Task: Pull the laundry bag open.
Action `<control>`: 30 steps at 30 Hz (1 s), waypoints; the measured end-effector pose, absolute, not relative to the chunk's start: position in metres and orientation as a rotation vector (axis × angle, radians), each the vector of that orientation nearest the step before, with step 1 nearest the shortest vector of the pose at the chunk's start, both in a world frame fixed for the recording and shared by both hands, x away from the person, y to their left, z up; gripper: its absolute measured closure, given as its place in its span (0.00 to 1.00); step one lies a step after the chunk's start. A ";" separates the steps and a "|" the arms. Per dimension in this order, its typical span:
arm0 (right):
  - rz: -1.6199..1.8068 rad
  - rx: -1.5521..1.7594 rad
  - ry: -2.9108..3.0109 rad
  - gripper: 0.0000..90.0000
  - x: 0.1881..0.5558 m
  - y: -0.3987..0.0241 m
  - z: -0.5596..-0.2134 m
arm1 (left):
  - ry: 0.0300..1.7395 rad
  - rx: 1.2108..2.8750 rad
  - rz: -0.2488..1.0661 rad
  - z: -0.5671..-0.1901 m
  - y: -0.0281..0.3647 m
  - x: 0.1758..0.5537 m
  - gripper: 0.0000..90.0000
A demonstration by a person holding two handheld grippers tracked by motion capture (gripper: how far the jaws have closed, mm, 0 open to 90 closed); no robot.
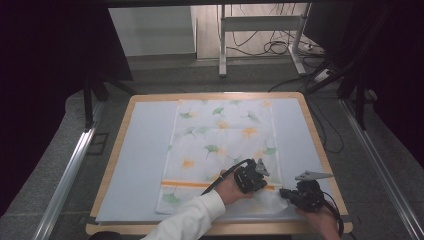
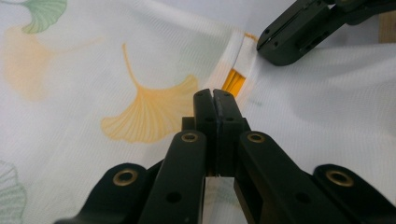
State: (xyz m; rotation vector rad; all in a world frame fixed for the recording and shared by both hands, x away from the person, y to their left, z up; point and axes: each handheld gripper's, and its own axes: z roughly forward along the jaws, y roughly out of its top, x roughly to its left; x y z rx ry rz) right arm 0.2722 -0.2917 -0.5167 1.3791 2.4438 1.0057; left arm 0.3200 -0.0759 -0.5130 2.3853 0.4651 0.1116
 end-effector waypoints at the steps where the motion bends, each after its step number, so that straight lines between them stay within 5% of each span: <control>1: 1.005 1.379 2.444 1.00 0.272 -0.292 -0.517 | 0.466 2.386 0.116 -0.513 -0.075 0.320 1.00; 30: 1.007 1.379 2.442 1.00 0.272 -0.292 -0.517 | 0.519 2.394 0.123 -0.513 -0.056 0.319 1.00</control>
